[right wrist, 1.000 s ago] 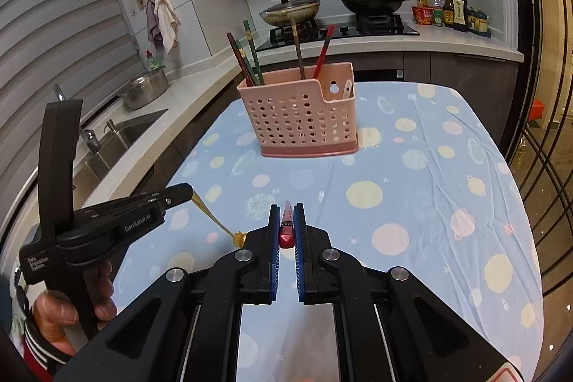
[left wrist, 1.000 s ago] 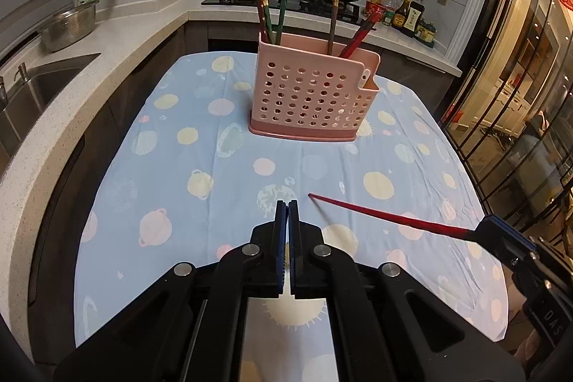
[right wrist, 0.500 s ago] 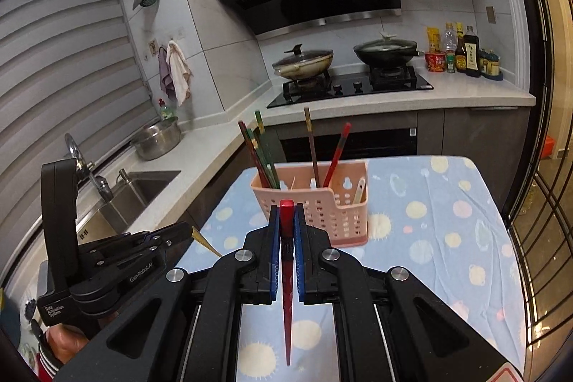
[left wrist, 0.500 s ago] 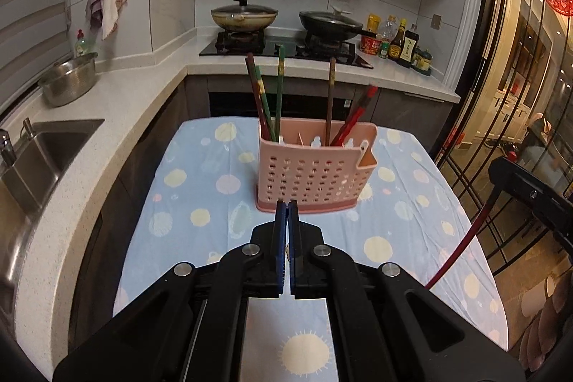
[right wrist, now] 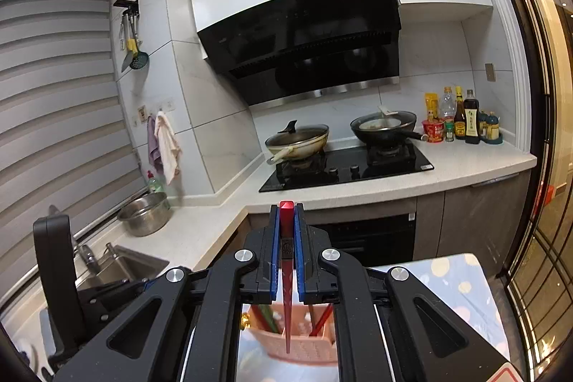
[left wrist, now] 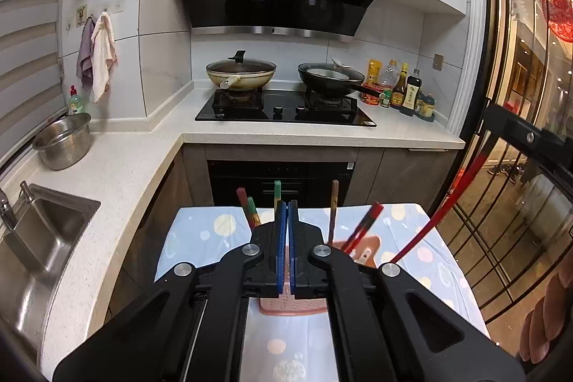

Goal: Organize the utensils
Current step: 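Lift the spoon and chopstick and carry them over the pink basket, then lower both items into the basket and open both tools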

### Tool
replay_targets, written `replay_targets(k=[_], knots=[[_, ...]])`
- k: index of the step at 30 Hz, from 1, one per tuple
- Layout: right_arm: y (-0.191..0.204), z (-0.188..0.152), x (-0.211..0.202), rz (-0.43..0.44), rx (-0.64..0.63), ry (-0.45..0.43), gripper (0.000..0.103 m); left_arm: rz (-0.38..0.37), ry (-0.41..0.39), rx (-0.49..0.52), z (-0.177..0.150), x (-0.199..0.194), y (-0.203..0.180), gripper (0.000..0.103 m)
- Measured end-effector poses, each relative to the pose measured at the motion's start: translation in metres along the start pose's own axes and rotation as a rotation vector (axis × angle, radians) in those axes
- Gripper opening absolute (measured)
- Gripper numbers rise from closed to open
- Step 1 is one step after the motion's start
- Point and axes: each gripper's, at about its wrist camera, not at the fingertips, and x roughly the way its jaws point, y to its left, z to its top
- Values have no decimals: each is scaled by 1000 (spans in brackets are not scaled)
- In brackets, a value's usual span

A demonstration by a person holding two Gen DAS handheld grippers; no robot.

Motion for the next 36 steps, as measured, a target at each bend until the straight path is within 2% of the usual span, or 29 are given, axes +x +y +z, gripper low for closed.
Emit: replay_targets(k=[6,13,20,21,22,24,26,33,36], knots=[[-4,2,38,-22,2,20,7,11,38,3,2,31,2,1],[-11,-21,78,-40,-3,113,7,14,95,-8,-13,59,4,1],[-11,-43,100,-41,-15,189,7,15,133,-5,-25,75,3,2],[-11,-45,100,-41,-18,190,10,20,133,-3,-26,76,2,2],[-10,-47,100,-43,-20,190,15,30,136,-1,-28,76,2,4],[-12,-50,98,-44,-14,188,22,46,137,-5,-30,77,3,17],[-13,-53,96,-41,-3,191,28,69,128,-9,-33,75,3,42],[-8,-63,79,-38,-33,204,38,84,118,-1,-41,62,1,44],[-5,-69,69,-41,-50,212,47,96,117,5,-45,54,0,50]])
